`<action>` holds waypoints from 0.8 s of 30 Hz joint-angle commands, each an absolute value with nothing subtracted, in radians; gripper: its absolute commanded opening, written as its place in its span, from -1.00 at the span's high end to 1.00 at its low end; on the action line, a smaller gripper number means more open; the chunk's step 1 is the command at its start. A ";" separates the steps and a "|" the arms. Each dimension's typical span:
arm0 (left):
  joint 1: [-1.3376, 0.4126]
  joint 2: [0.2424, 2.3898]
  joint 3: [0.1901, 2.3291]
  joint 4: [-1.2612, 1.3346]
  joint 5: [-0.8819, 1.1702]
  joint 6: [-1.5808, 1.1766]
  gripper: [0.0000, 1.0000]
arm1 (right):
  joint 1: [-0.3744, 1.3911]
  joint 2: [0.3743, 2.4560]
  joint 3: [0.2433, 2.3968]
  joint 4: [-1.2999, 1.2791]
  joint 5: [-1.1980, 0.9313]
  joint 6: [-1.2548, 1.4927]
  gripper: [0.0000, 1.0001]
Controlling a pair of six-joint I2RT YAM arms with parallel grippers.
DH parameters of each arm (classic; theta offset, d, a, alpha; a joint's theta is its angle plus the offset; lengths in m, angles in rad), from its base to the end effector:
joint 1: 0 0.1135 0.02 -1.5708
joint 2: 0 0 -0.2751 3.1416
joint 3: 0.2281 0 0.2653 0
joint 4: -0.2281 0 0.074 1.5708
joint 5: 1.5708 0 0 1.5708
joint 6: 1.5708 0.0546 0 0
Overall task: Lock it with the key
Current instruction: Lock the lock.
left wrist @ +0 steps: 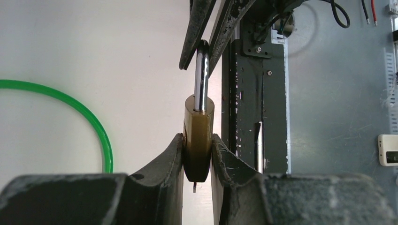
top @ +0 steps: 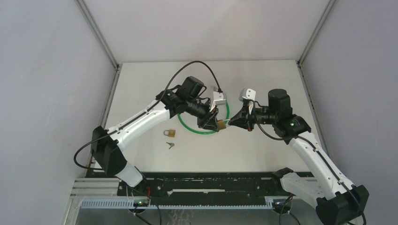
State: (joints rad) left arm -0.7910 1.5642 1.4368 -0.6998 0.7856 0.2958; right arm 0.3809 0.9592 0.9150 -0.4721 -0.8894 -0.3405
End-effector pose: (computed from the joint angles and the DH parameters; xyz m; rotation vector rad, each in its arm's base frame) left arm 0.2245 -0.2820 0.3324 1.5454 1.8215 -1.1726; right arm 0.1858 0.1201 0.3337 -1.1833 1.6184 0.9431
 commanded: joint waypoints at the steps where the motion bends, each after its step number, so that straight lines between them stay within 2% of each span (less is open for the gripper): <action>1: -0.791 1.565 1.578 -0.459 0.855 0.213 1.00 | 0.431 0.966 0.904 -0.377 -0.954 -0.291 1.00; 24: -0.778 1.658 1.795 -0.488 0.789 0.140 1.00 | 0.515 0.994 0.866 -0.288 -0.940 -0.200 1.00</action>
